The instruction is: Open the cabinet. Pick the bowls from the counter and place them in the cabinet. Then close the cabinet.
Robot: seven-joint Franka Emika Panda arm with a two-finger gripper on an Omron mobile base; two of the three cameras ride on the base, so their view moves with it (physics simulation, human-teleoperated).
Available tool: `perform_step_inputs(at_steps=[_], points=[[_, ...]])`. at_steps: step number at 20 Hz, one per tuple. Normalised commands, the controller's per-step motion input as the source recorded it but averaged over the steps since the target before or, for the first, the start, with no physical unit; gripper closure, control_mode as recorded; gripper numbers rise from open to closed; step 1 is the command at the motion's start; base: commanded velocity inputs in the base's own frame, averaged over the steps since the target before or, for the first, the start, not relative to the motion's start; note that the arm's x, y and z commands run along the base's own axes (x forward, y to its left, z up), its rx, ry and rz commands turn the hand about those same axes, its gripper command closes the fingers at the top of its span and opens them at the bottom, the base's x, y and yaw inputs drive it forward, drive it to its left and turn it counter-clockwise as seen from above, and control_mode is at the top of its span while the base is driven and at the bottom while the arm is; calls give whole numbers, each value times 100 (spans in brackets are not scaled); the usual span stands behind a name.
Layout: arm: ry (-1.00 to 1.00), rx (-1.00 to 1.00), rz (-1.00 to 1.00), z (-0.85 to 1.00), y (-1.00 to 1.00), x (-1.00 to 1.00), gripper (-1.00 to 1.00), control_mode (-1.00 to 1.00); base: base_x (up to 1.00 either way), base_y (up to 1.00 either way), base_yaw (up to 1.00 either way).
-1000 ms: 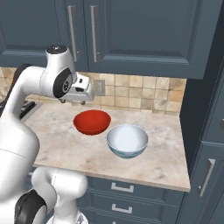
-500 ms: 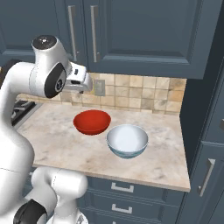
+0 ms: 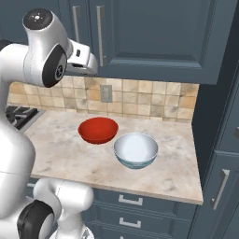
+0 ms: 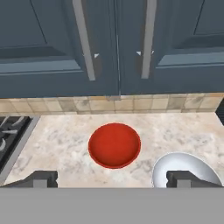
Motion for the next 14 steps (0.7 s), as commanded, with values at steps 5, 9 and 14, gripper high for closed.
perform_step_inputs(at_steps=[5,9,14], points=[[-32,0,-2,18,-7,0,-100,-100,0,0,0],[-35,0,-4,0,-1,1,-100,-100,0,0,0],[-15,1,-4,0,-13,19,-100,-100,0,0,0]])
